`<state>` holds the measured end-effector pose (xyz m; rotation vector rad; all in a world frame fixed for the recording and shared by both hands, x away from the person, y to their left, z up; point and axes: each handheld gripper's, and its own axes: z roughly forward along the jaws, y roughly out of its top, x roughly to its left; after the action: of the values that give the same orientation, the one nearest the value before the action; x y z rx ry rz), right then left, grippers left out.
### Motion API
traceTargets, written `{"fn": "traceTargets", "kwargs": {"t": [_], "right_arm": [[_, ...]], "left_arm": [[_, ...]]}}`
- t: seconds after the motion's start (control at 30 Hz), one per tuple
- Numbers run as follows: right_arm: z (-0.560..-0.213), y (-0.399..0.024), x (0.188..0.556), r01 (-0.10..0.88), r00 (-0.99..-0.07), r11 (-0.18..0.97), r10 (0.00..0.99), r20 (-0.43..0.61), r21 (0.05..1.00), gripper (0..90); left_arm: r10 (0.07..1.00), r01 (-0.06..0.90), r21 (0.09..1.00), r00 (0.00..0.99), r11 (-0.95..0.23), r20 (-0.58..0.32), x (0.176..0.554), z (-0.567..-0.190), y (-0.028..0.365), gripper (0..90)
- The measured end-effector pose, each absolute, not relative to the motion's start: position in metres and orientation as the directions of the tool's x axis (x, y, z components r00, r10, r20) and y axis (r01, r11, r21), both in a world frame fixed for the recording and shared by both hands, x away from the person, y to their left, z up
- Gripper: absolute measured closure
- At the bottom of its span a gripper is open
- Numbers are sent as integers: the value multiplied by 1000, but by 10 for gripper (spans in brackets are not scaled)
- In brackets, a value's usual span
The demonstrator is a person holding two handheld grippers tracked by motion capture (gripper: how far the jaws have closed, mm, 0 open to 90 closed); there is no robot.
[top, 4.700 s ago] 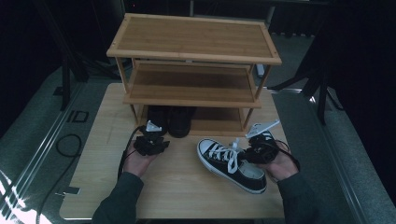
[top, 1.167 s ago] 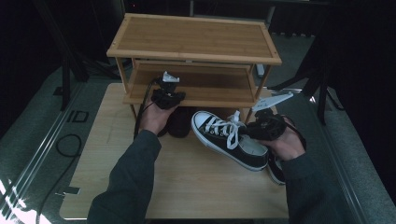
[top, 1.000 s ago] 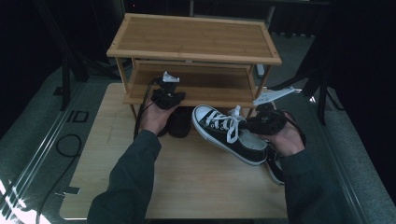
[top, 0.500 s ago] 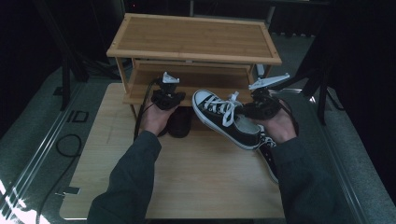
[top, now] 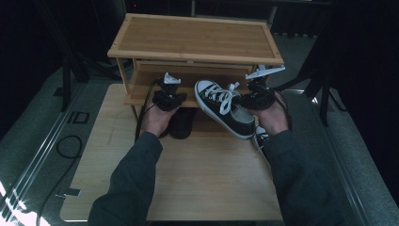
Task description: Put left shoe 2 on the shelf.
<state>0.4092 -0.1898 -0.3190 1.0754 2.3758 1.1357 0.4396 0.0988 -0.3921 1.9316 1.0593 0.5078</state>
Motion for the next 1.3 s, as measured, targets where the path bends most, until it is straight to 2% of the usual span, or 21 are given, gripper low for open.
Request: {"fn": "traceTargets", "kwargs": {"t": [0.63,0.83,0.9,1.2,1.3], "right_arm": [[-323,-156,420,514,-600,358,799,29,780,882],[-328,-157,427,561,-587,368,808,43,741,874],[-329,-161,430,572,-598,366,799,68,734,862],[-327,-163,427,556,-626,426,779,22,713,729],[-327,-163,426,554,-629,432,777,18,712,729]], "left_arm": [[828,474,834,559,-282,-38,439,-392,98,897],[827,469,833,562,-292,-26,439,-392,98,897],[827,469,833,561,-293,-25,439,-392,98,897],[828,473,833,560,-288,-32,440,-392,98,897],[828,473,833,560,-287,-34,440,-392,98,896]]}}
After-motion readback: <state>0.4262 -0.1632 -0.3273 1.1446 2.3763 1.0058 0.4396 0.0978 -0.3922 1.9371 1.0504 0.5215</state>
